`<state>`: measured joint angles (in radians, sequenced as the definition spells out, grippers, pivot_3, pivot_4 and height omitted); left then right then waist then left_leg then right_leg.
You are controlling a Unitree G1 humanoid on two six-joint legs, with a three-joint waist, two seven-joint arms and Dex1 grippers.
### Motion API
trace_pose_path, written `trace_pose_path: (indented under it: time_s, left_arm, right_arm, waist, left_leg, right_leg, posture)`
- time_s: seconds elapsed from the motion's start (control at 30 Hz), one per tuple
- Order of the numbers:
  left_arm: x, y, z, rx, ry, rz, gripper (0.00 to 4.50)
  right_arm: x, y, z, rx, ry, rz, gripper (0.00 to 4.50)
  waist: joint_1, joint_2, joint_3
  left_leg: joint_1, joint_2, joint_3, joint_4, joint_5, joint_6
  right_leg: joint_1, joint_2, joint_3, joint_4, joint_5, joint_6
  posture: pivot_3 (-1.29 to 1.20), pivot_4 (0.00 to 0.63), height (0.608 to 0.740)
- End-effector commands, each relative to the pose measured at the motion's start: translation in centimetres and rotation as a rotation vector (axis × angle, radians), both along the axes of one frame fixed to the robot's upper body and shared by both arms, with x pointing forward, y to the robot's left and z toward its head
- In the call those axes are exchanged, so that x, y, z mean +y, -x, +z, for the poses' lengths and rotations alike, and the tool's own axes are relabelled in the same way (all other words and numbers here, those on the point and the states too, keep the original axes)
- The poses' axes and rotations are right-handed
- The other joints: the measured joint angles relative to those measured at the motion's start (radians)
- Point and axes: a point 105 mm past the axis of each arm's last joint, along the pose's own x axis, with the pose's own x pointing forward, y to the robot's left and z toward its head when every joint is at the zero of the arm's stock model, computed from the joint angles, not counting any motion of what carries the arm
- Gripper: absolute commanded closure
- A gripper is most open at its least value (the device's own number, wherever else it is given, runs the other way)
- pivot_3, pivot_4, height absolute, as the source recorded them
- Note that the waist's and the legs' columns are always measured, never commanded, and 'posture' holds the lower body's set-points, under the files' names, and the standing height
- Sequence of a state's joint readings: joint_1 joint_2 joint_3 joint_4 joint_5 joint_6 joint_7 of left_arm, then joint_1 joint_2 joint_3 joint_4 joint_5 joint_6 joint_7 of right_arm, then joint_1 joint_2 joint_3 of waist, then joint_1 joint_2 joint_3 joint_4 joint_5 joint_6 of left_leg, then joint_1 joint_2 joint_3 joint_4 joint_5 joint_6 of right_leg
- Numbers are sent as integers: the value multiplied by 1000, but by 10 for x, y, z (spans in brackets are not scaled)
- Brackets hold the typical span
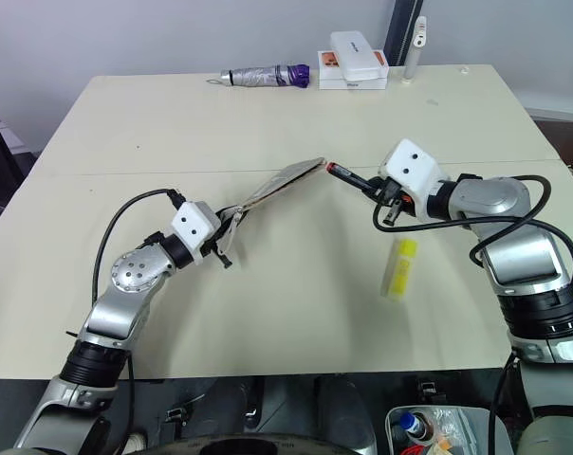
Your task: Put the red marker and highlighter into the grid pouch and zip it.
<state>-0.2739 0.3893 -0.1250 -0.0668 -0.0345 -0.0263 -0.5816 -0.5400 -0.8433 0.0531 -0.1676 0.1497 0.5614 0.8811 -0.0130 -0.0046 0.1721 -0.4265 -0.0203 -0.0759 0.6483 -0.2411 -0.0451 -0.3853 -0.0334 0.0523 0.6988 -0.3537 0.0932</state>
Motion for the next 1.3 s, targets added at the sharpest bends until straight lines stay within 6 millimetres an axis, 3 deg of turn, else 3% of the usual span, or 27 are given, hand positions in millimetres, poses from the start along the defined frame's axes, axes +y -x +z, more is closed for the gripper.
trace_pose_path:
  time_s: [0.03,0.6,0.93,1.07,1.3]
  left_arm:
    - [-3,1,11,-40,22,-26,4500]
    - [-9,10,11,-37,22,-58,4500]
    - [-9,16,5,-49,-102,-128,4500]
    - [-11,22,3,-62,-184,-203,4500]
    - [-22,30,5,-72,-236,-330,4500]
  right_arm:
    - [6,0,13,-61,47,17,4249]
    - [17,-10,3,-67,138,55,4249]
    - [26,3,-16,-64,344,187,4249]
    - [37,11,-24,-72,436,280,4249]
    - [65,16,-24,-106,446,379,4249]
  waist:
    - [0,0,0]
    - [0,0,0]
    - [-1,0,0]
    - [-2,0,0]
    - [-1,0,0]
  left_leg:
    - [0,0,0,0,0,0]
    - [0,0,0,0,0,0]
    - [0,0,0,0,0,0]
    - [0,0,0,0,0,0]
    - [0,0,0,0,0,0]
  right_leg:
    - [0,0,0,0,0,0]
    - [0,0,0,0,0,0]
    - [0,0,0,0,0,0]
    - [0,0,0,0,0,0]
    - [0,0,0,0,0,0]
  posture:
    - [0,150,740]
    - [0,150,740]
    - [0,150,740]
    - [0,150,740]
    - [0,150,740]
